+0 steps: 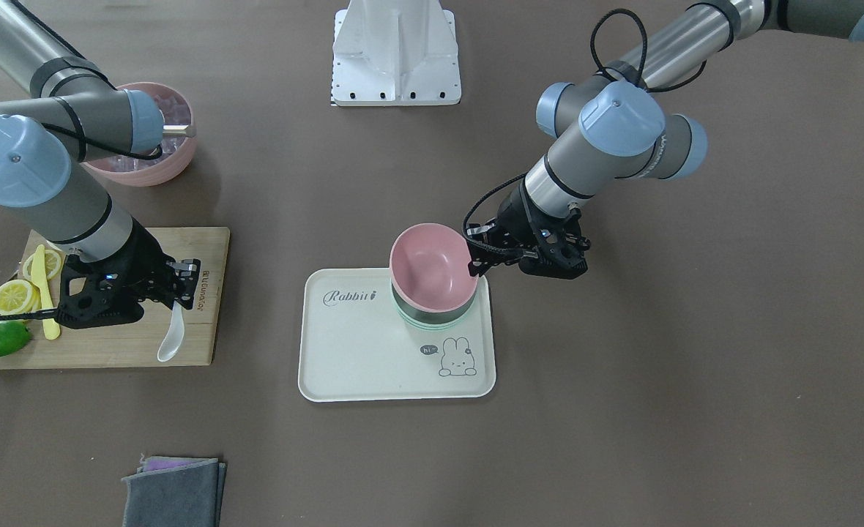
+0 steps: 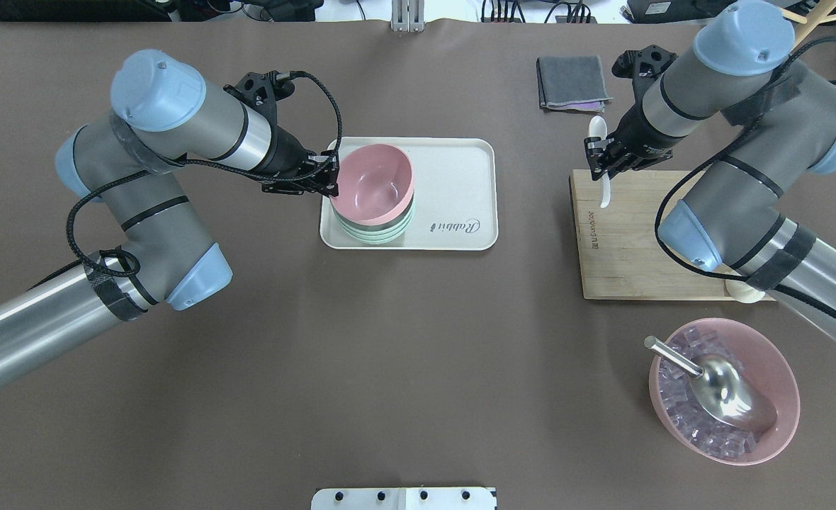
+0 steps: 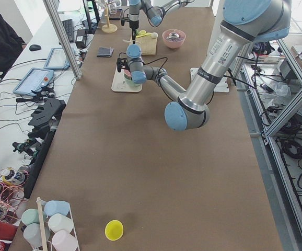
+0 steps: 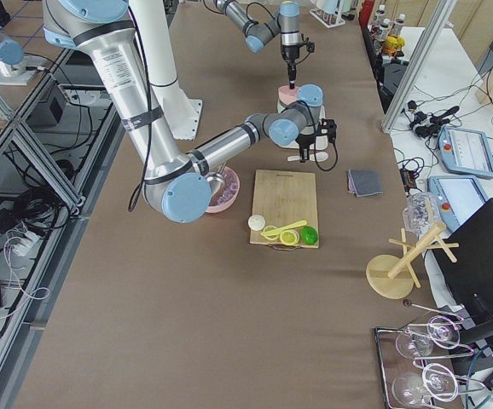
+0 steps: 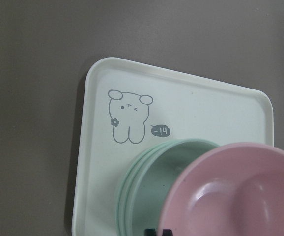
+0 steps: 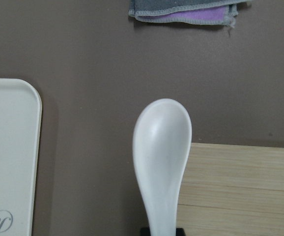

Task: Stack pink bowl on green and place spoon
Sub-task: 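Set the pink bowl on the green bowls while the right gripper holds the spoon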

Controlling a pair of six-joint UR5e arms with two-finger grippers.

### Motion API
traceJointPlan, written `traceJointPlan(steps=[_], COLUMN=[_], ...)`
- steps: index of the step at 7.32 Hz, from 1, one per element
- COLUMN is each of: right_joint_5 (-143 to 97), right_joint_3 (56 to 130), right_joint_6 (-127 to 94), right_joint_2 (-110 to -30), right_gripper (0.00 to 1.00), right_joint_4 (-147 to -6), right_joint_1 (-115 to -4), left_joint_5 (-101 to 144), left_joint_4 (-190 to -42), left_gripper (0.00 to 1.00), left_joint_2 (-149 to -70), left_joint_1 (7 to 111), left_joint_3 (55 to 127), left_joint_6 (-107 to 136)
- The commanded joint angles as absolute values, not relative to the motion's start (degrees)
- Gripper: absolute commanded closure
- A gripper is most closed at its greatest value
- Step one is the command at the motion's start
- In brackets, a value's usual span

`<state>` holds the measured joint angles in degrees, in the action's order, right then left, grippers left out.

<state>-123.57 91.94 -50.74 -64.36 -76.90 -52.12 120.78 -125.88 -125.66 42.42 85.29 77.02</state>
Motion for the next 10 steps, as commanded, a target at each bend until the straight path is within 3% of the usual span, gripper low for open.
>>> traceJointPlan(steps=[1,3,4,5,8,10], right_joint_5=[-123.6,-123.6,-123.6,-123.6,-123.7,-125.2], right_joint_3=[91.9,91.9,91.9,92.0,92.5,92.5], right_joint_6=[-51.8,-51.9,-51.9,-51.9,-52.9,-62.4], right_joint_2=[-63.9,-63.9,-63.9,-63.8,-62.4,-55.4], right_gripper=[1.0,1.0,1.0,1.0,1.0,1.0], right_joint_4=[-76.8,-76.8,-76.8,-76.8,-76.9,-76.9], right_joint_1=[-52.1,-52.0,-52.1,-52.1,-52.0,-51.6], left_joint_5=[120.8,120.8,120.8,120.8,120.8,128.0], left_joint_4=[-125.9,-125.9,-125.9,-126.1,-126.2,-125.3], left_gripper=[1.0,1.0,0.93,0.03,0.02,0.02], left_joint_2=[-125.7,-125.7,-125.7,-125.7,-126.1,-124.9], left_joint_1=[42.1,42.0,42.1,42.1,43.8,52.2], left_joint_3=[84.6,84.6,84.6,84.6,85.3,87.6], left_joint_6=[77.0,77.0,76.7,76.6,76.8,76.6])
